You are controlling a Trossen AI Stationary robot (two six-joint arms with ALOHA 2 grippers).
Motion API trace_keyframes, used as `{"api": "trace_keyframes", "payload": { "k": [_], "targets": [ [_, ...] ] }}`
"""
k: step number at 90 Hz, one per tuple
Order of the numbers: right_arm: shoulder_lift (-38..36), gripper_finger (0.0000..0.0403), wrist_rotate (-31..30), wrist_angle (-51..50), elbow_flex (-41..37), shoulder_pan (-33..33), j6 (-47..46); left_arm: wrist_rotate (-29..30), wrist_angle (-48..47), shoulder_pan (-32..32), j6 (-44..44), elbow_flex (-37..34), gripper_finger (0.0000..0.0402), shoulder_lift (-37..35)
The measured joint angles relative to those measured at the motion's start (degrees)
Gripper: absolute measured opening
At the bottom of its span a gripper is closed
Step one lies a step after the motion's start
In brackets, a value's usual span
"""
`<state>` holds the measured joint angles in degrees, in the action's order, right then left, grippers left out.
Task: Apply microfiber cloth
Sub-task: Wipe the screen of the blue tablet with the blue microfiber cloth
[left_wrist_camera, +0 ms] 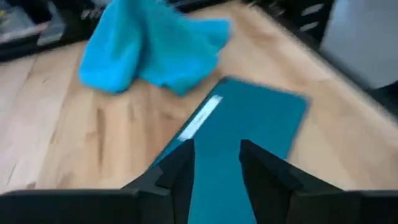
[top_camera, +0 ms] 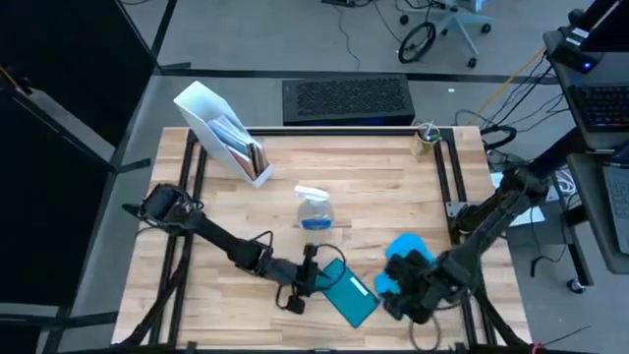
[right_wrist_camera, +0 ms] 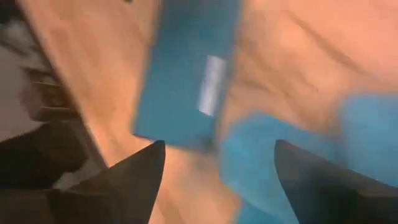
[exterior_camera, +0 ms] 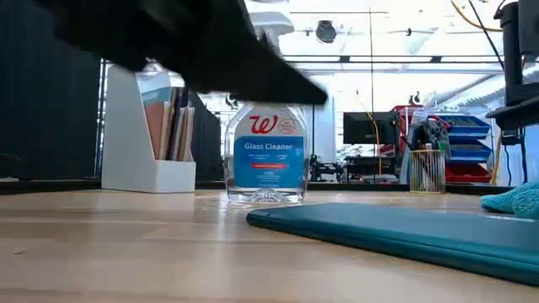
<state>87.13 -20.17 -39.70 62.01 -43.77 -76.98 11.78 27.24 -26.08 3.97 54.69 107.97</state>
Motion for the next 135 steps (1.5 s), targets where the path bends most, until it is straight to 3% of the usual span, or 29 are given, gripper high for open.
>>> {"api": "trace_keyframes", "payload": {
  "k": [14, 31, 59, 79, 95, 118, 126, 135],
  "targets": [
    [0.5, 0.027, 4.2, 23.0, -13.3, 7.2, 5.7, 0.5, -4.2, -2.3, -0.5, 0.0, 0.0114, 2.4],
    [0.8, 0.0268, 8.3, 46.1, -24.8, 13.0, 5.7, 2.2, -3.7, -2.9, -0.4, 0.7, 0.0114, 6.5],
    [4.1, 0.0267, 10.4, 46.5, -26.6, 13.1, 2.6, 3.4, -3.5, -1.0, -0.1, 3.7, 0.0114, 11.0],
    [11.3, 0.0265, 11.4, 56.9, -26.5, 13.0, 2.0, 3.0, -3.1, -0.2, -0.1, 5.8, 0.0114, 13.3],
    [14.2, 0.0243, 12.1, 63.5, -26.6, 13.0, 2.5, 0.0, -2.4, 0.0, -0.1, 6.7, 0.0114, 15.6],
    [14.5, 0.0212, 14.1, 64.5, -26.6, 13.1, 2.9, -0.1, -2.0, 0.2, 0.0, 7.7, 0.0114, 17.1],
    [14.6, 0.0208, 16.3, 64.7, -26.2, 13.1, 3.5, 0.9, -1.8, 0.4, 1.4, 7.9, 0.0114, 17.2],
    [14.9, 0.0208, 22.3, 66.7, -24.8, 12.8, 4.0, 7.0, -0.7, 0.7, 1.6, 7.8, 0.0114, 17.3]
  ]
}}
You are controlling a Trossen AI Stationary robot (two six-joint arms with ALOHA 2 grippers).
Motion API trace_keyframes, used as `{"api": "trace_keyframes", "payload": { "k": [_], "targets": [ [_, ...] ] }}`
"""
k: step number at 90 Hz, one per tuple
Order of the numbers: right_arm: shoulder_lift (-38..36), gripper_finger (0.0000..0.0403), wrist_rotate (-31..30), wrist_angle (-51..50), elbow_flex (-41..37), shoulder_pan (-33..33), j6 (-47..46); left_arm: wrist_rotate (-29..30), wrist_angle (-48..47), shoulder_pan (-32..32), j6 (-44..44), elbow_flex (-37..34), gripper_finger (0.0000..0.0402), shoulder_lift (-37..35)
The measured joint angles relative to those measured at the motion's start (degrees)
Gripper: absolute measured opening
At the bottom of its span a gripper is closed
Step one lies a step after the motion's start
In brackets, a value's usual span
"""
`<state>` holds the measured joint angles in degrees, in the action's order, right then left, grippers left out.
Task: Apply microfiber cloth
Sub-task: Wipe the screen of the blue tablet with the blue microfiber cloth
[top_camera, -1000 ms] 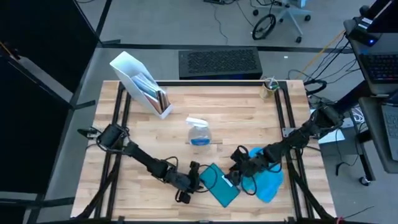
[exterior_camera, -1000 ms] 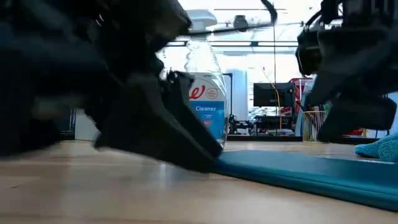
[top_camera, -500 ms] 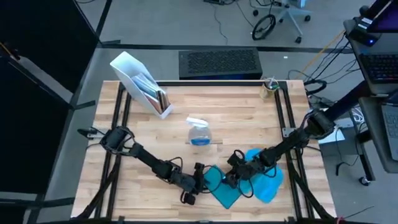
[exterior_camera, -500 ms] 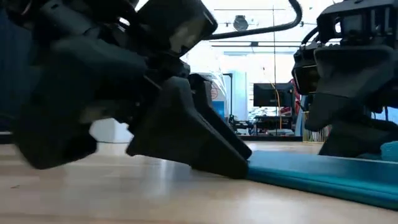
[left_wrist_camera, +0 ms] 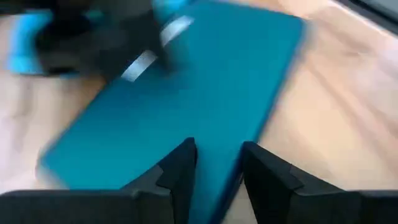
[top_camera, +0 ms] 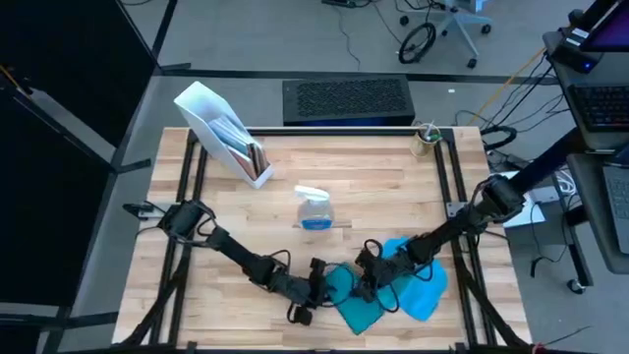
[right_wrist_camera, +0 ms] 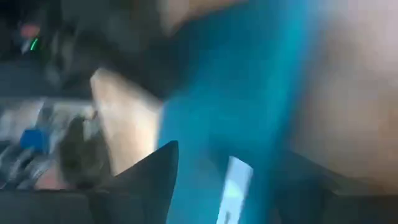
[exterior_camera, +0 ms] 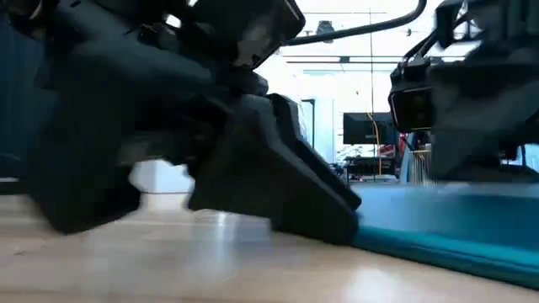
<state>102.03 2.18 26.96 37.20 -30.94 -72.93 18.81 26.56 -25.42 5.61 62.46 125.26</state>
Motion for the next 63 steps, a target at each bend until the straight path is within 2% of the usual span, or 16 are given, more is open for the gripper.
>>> {"api": "trace_keyframes", "payload": {
  "k": [9, 22, 44, 54, 63],
  "targets": [
    [0.2, 0.0207, 1.0, 0.4, 0.6, -0.1, 1.2, 1.8, 0.6, 0.9, 0.4, 0.0, 0.0113, 0.3],
    [0.1, 0.0191, -2.8, -0.8, 0.8, -0.1, 1.9, 2.5, 0.5, 1.1, 0.2, -0.1, 0.0114, 0.3],
    [-2.4, 0.008, -5.1, -3.4, 0.5, 0.1, 4.6, 1.7, -1.8, -0.3, -0.4, -0.3, 0.0114, -2.2],
    [-4.9, 0.0035, -5.8, -5.0, 0.5, 0.1, 10.0, 1.8, -9.1, -1.9, -0.4, -0.4, 0.0114, -7.3],
    [-7.1, 0.0013, -6.4, -6.5, 1.0, 0.5, 14.4, 2.1, -18.5, -3.5, -1.6, -0.4, 0.0114, -13.7]
  ]
}}
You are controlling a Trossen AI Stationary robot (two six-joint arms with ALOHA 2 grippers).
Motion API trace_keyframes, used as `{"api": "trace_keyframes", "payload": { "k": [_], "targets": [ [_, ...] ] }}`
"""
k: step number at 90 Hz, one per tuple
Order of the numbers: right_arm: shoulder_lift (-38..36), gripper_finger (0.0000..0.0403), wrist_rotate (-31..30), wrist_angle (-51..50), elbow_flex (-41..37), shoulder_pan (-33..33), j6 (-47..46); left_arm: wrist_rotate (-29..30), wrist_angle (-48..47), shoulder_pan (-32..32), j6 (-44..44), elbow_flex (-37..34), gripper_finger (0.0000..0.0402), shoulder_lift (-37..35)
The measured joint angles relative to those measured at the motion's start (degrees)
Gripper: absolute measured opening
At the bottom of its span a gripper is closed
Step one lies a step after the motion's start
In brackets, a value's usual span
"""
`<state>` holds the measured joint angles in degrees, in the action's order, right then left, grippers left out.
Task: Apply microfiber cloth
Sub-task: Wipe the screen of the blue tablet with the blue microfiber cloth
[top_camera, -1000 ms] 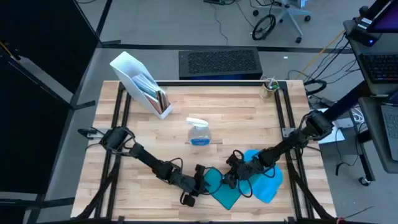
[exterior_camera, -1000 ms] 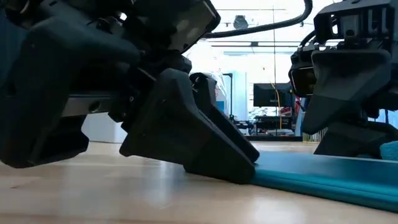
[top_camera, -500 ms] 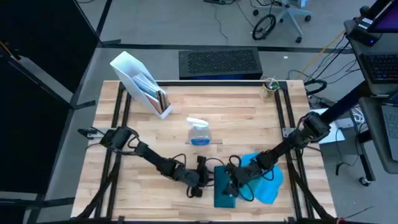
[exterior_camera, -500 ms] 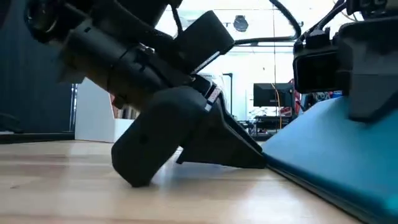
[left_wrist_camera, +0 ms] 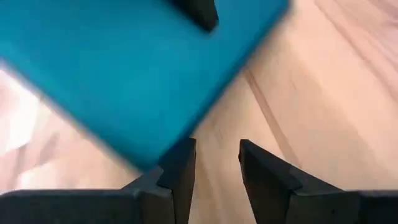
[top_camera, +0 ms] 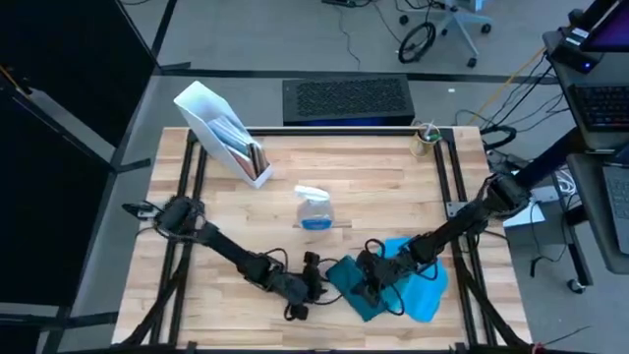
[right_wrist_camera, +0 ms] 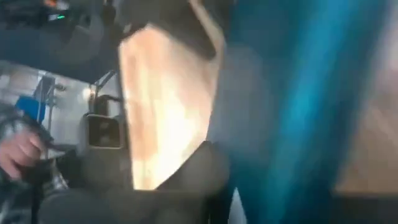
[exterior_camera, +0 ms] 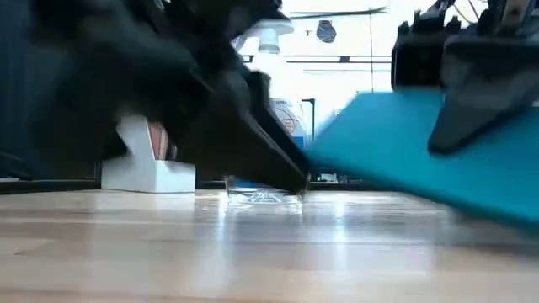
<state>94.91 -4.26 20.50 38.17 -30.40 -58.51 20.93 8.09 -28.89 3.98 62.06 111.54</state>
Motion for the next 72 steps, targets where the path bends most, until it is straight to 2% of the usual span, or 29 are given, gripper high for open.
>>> {"api": "trace_keyframes", "payload": {
  "k": [8, 18, 33, 38, 49, 72],
  "targets": [
    [-0.9, 0.0008, 0.2, -5.2, 2.3, 0.7, 4.2, 0.7, -6.9, -1.4, -4.4, 0.0, 0.0114, -5.3],
    [-0.4, 0.0009, -0.7, -16.9, 10.0, 1.9, 13.3, 0.8, -12.4, -3.0, -11.3, 0.0, 0.0114, -11.5],
    [4.6, 0.0009, -8.3, -41.1, 27.1, 4.1, 27.7, 1.4, -18.3, -5.2, -19.5, 0.1, 0.0114, -18.1],
    [7.0, 0.0009, -10.8, -46.2, 32.4, 4.7, 31.8, 2.8, -19.9, -5.8, -22.1, 0.1, 0.0114, -19.7],
    [13.3, 0.0009, -11.2, -50.7, 40.8, 6.1, 38.5, 5.3, -23.8, -6.9, -26.8, 0.2, 0.0114, -21.5],
    [26.0, 0.001, -11.0, -55.5, 55.5, 8.5, 50.3, 6.6, -34.7, -10.7, -37.4, 0.2, 0.0114, -21.6]
  ]
}}
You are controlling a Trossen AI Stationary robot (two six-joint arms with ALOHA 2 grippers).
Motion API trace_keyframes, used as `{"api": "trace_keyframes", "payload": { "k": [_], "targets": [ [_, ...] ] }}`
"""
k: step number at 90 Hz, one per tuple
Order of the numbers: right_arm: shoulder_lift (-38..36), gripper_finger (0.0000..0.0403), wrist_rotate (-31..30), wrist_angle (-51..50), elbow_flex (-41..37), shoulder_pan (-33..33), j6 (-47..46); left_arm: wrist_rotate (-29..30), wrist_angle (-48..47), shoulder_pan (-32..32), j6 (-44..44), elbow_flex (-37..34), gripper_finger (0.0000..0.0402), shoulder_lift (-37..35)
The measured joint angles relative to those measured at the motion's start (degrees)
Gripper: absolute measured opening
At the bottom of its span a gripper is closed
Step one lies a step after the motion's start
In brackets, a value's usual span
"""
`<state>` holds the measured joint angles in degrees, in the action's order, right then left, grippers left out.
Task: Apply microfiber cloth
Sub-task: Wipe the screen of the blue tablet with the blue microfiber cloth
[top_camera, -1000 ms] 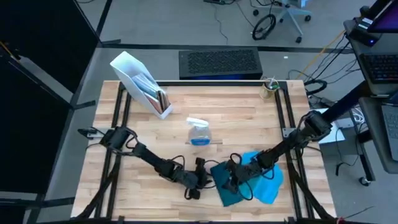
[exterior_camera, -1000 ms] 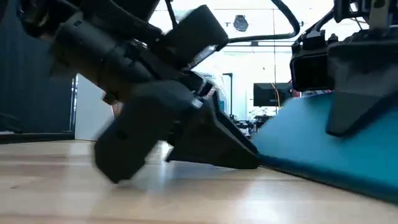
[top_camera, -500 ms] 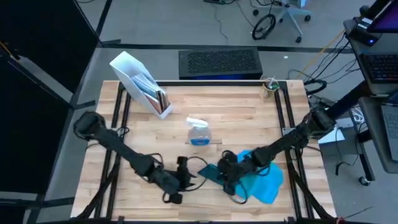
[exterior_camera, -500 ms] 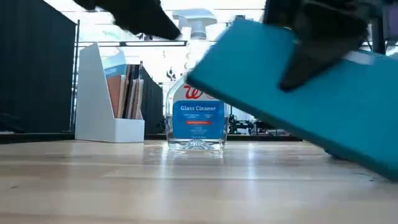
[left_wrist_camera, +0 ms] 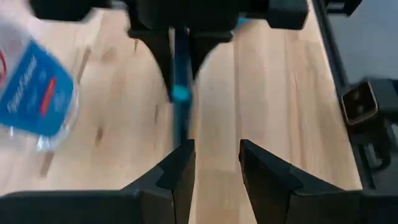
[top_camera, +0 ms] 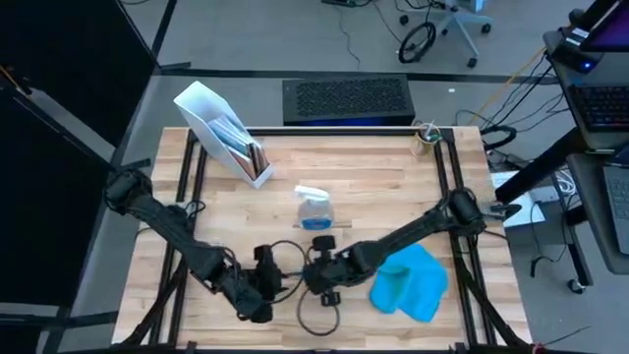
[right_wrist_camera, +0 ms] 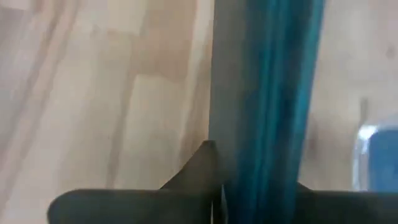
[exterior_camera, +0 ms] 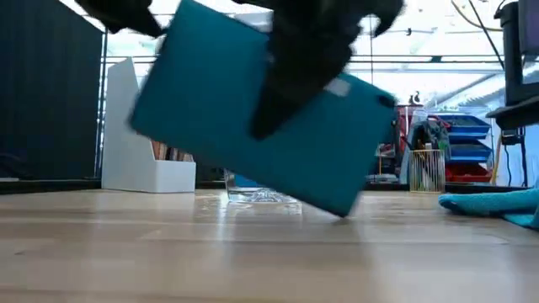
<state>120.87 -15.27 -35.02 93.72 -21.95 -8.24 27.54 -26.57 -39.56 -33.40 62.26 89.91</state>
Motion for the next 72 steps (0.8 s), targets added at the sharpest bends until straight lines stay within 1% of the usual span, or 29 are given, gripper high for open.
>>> {"api": "trace_keyframes", "payload": {
  "k": [8, 13, 27, 36, 56, 67, 72],
  "targets": [
    [3.6, 0.001, -0.6, -2.2, 5.5, 0.7, 2.9, 5.7, -4.0, -2.4, -3.9, 0.0, 0.0114, -0.3],
    [5.5, 0.001, -0.9, -2.9, 8.5, 1.2, 3.7, 8.2, -5.7, -3.8, -5.1, 0.0, 0.0114, -0.4],
    [9.4, 0.001, -0.4, -6.4, 13.7, 2.4, 4.2, 9.0, -7.3, -4.9, -5.3, 0.0, 0.0114, -0.3],
    [10.7, 0.001, -0.4, -7.6, 14.0, 2.6, 3.2, 9.4, -7.3, -5.0, -5.3, 0.0, 0.0114, -0.2],
    [10.8, 0.001, -0.2, -7.8, 13.9, 2.6, 1.6, 9.7, -9.4, -6.1, -6.7, 0.3, 0.0114, -0.5],
    [10.8, 0.0011, 0.2, -8.3, 13.8, 2.6, 1.3, 14.3, -8.1, -8.2, -6.2, 2.4, 0.0114, -2.2],
    [10.8, 0.0011, 0.2, -8.2, 13.7, 2.6, 1.2, 15.4, -8.5, -8.5, -5.3, 2.3, 0.0114, -2.3]
  ]
}}
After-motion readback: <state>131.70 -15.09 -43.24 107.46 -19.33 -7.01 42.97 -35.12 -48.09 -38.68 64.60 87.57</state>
